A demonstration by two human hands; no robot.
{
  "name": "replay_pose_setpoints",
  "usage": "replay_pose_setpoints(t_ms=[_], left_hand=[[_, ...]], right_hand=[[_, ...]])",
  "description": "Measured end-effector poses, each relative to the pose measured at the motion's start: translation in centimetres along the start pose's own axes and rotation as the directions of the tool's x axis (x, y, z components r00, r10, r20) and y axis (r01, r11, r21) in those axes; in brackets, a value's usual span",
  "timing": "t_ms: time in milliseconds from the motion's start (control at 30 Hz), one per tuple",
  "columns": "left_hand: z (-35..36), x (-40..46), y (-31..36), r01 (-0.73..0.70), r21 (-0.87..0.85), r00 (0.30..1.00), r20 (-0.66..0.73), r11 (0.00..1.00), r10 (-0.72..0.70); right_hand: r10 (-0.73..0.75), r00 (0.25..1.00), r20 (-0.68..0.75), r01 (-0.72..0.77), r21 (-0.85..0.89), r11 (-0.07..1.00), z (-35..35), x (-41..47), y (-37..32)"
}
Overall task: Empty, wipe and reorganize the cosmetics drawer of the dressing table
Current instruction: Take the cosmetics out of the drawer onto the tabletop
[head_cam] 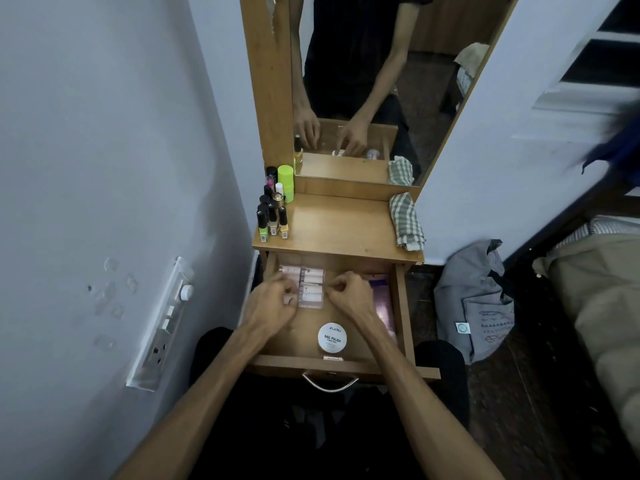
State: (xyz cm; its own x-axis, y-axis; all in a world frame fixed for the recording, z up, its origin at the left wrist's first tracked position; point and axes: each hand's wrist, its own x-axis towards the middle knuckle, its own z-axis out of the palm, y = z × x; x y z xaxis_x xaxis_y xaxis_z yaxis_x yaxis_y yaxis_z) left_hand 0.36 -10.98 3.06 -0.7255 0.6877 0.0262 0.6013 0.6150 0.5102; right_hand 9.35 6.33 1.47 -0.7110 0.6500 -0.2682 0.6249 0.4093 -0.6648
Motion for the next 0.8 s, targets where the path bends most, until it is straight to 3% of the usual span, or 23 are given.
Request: replay_pose_setpoints(t_ms=[167, 300, 567, 800], left_hand=[[0.3, -0.2, -0.4, -0.084, 0.246, 0.980, 0.196, 0.966, 0.036], [0.3, 0.1, -0.3, -0.171, 0.363, 0.962, 0.261, 0.916, 0.077], [0.7, 0.3, -0.3, -0.191, 0.393, 0.962, 0.256, 0.900, 0.092], [0.4, -0.3, -0.3, -0.166, 0.331, 0.970, 0.223, 0.929, 0.094]], right_hand=[[0.118, 0.989, 0.090, -0.120, 0.021, 0.993, 2.3, -0.4, -0.1], [0.158, 0.984, 0.084, -0.162, 0.049, 0.986, 2.9, -0.1, -1.0], [0.267, 0.958, 0.107, -0.285, 0.241, 0.928, 3.1, 0.1, -0.8], [0.269, 0.958, 0.098, -0.286, 0.378, 0.881, 3.8, 0.0, -1.2]])
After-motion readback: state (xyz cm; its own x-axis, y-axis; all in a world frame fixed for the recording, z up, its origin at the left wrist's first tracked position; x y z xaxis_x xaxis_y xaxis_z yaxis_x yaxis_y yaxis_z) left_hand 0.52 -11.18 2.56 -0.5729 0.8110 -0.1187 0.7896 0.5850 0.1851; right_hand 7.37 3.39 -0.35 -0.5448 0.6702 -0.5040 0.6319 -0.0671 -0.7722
